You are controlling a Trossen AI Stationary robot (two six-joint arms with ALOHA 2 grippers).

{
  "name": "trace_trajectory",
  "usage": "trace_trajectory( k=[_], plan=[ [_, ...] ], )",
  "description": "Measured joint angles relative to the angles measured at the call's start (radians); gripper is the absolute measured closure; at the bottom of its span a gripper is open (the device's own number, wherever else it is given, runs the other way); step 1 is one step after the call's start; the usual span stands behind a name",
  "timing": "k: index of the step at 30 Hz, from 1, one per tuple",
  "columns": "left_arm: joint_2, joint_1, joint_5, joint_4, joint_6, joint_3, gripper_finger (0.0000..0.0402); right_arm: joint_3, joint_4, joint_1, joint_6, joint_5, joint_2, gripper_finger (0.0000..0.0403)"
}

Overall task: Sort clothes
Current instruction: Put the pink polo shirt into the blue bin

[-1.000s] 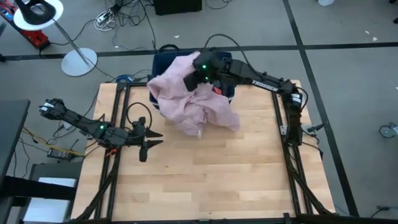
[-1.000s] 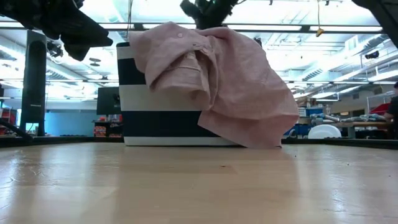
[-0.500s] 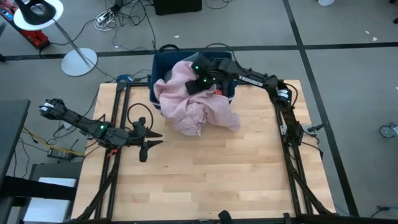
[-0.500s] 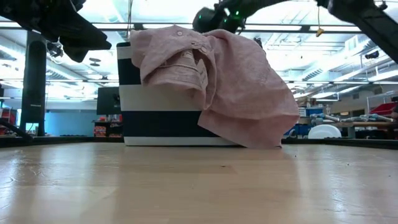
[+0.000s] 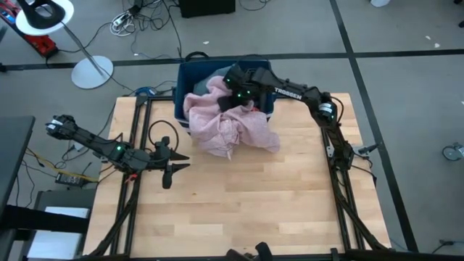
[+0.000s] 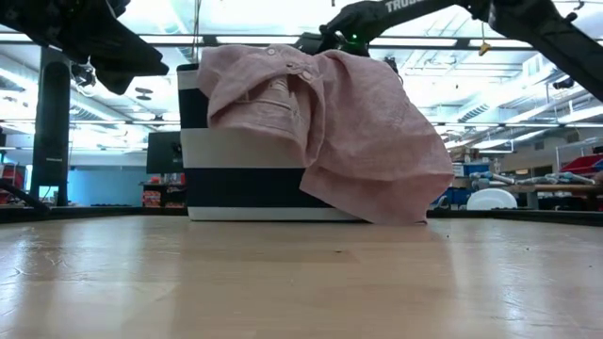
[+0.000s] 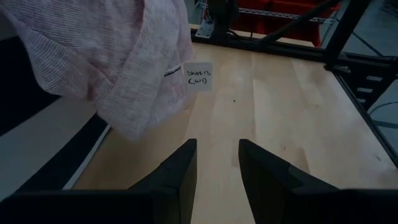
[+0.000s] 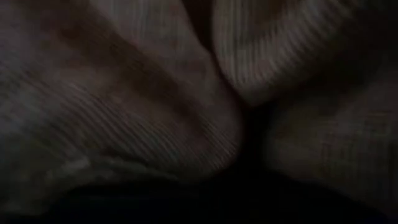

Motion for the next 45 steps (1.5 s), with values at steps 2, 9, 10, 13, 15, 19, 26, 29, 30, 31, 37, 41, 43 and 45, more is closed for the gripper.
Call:
trace_trajectory(
  k=[2, 9, 10, 13, 15, 19, 26, 29, 30, 31, 37, 41, 43, 45],
  plan=[
    [0.000, 0.000, 0.000, -0.006, 0.000, 0.000, 0.0277, -0.001, 0.012, -0.003, -0.003, 0.004, -0.020, 0.0367],
    [0.000, 0.000, 0.000, -0.013, 0.000, 0.000, 0.0277, -0.002, 0.028, -0.005, -0.002, 0.016, -0.105, 0.0315],
    [0.000, 0.000, 0.000, -0.013, 0.000, 0.000, 0.0277, -0.002, 0.028, -0.005, -0.002, 0.016, -0.116, 0.0304],
    [0.000, 0.000, 0.000, -0.013, 0.000, 0.000, 0.0277, -0.002, 0.029, -0.005, -0.002, 0.016, -0.152, 0.0268],
    [0.000, 0.000, 0.000, -0.013, 0.000, 0.000, 0.0277, -0.002, 0.031, -0.003, -0.003, 0.015, -0.175, 0.0244],
    [0.000, 0.000, 0.000, -0.014, 0.000, 0.000, 0.0277, -0.002, 0.029, 0.003, -0.016, 0.002, -0.229, 0.0208],
    [0.000, 0.000, 0.000, -0.014, 0.000, 0.000, 0.0277, -0.001, 0.023, 0.042, -0.032, 0.073, -0.349, 0.0197],
    [0.000, 0.000, 0.000, -0.014, 0.000, 0.000, 0.0277, 0.000, 0.010, 0.072, -0.032, 0.085, -0.403, 0.0201],
    [0.000, 0.000, 0.000, -0.014, 0.000, 0.000, 0.0277, 0.000, 0.001, 0.086, -0.032, 0.090, -0.418, 0.0202],
    [0.000, 0.000, 0.000, -0.014, 0.000, 0.000, 0.0277, 0.000, -0.011, 0.104, -0.032, 0.097, -0.433, 0.0203],
    [0.000, 0.000, 0.000, -0.019, 0.000, 0.000, 0.0277, 0.000, -0.091, 0.249, -0.002, 0.193, -0.486, 0.0206],
    [0.000, 0.000, 0.000, -0.019, -0.023, 0.000, 0.0277, 0.001, -0.172, 0.370, 0.069, 0.286, -0.501, 0.0208],
    [0.000, 0.000, 0.000, -0.019, -0.048, 0.000, 0.0277, 0.001, -0.244, 0.429, 0.111, 0.356, -0.501, 0.0211],
    [0.000, 0.000, 0.000, -0.019, -0.051, 0.000, 0.0277, 0.001, -0.332, 0.484, 0.173, 0.419, -0.501, 0.0214]
  ],
)
